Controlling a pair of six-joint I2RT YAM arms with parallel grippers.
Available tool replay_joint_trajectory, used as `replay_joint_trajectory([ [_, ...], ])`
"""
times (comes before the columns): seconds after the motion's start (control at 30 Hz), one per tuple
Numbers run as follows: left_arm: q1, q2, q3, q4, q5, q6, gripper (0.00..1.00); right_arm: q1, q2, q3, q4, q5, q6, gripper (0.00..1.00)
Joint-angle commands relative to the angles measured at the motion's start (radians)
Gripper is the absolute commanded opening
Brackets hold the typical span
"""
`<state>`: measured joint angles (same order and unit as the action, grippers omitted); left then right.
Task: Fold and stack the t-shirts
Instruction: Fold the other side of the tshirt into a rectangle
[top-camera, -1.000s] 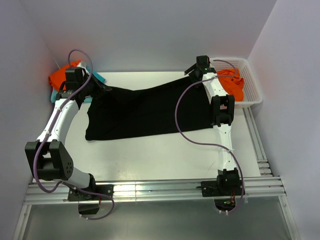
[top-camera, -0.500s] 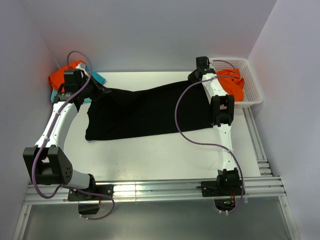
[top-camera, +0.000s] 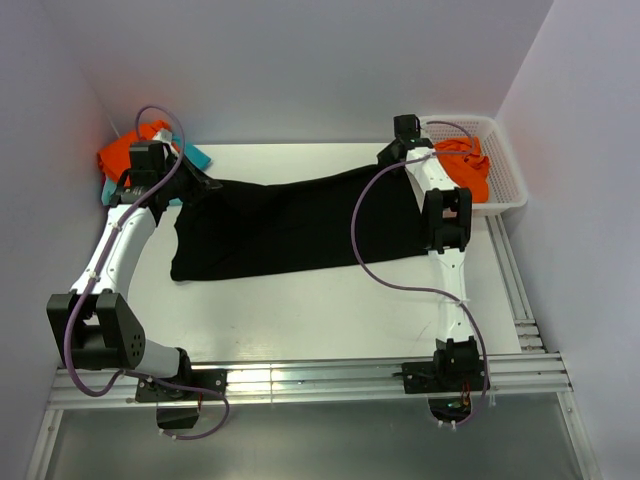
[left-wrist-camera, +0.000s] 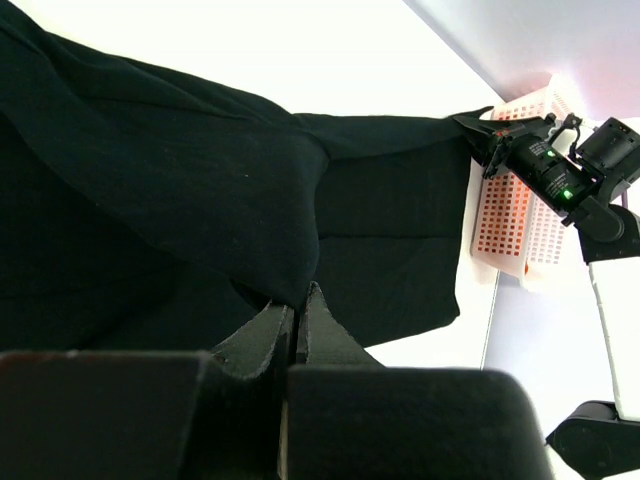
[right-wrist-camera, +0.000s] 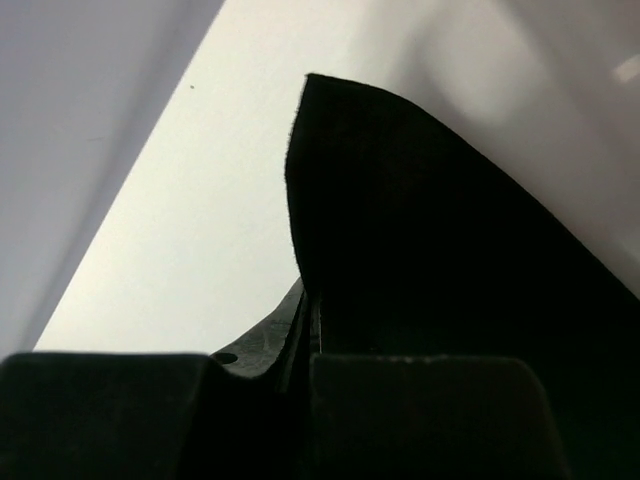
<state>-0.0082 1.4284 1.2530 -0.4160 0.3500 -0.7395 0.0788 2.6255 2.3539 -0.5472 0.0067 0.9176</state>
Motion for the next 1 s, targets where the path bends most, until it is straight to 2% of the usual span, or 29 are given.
replay_joint_trajectory([
  [0.0, 0.001, -0.028, 0.026, 0.025, -0.017, 0.026, 0.00, -0.027, -0.062, -0.031, -0.076, -0.002, 0.000, 0.00],
  [0.37, 0.001, -0.045, 0.052, 0.013, -0.031, -0.001, 0.00, -0.031, -0.205, -0.100, -0.115, -0.028, -0.060, 0.00],
  [0.77, 0.005, -0.101, 0.006, 0.000, -0.065, -0.017, 0.00, -0.030, -0.442, -0.318, -0.138, -0.025, -0.123, 0.00],
  [0.97, 0.005, -0.141, -0.021, -0.009, -0.072, -0.027, 0.00, -0.030, -0.576, -0.493, -0.140, -0.014, -0.157, 0.00],
])
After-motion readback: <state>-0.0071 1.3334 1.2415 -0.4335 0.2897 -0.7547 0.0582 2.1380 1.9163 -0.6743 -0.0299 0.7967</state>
